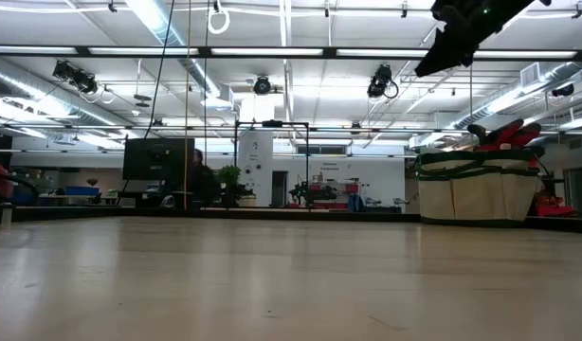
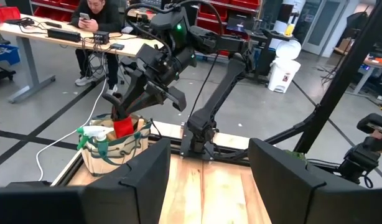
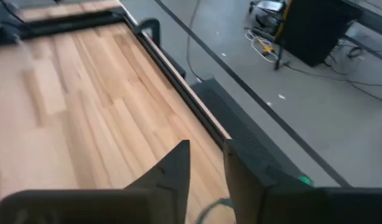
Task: Pick & Place Garden tools in Gardening bag
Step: Return to Home Position
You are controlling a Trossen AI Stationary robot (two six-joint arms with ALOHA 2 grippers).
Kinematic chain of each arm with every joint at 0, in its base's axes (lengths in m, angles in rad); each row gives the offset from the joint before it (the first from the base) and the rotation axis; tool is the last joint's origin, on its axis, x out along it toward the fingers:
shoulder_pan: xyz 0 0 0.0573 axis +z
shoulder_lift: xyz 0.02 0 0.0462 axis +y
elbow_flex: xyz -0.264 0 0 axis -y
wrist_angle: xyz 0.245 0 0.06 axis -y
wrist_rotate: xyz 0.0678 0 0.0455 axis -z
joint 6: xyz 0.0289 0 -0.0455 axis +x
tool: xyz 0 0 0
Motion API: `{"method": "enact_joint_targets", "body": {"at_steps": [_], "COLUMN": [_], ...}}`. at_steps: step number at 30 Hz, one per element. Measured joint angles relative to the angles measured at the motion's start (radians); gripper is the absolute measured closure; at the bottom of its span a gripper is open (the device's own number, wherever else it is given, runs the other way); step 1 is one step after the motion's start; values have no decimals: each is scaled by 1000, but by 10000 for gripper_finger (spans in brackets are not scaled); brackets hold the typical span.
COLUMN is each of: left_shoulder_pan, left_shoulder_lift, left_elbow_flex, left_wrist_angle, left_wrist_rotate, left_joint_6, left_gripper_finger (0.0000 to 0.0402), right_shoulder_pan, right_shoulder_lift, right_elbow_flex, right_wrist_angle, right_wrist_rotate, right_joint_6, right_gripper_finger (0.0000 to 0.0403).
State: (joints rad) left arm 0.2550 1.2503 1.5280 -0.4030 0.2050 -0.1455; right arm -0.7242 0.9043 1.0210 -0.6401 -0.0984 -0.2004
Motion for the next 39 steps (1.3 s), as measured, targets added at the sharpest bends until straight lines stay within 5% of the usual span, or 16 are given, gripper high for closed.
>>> {"method": "enact_joint_targets", "body": {"at_steps": [17, 31, 39], "left_shoulder_pan": [0, 0, 0], "left_shoulder_lift": [0, 0, 0], "left_elbow_flex": [0, 0, 0], "left_wrist_angle": [2, 2, 2], "left_wrist_rotate": [1, 1, 1], "left_joint_6": [0, 0, 0], "left_gripper_finger": [179, 179, 179], "right_shoulder_pan": [100, 270, 434], "right_shoulder_lift": [17, 120, 174], "right_elbow_flex": [0, -1, -164], "right_wrist_angle": [249, 398, 706], "right_wrist_rotate": [-24, -64, -76], "right_joint_6": [85, 143, 166], "right_gripper_finger": [398, 401, 401]}}
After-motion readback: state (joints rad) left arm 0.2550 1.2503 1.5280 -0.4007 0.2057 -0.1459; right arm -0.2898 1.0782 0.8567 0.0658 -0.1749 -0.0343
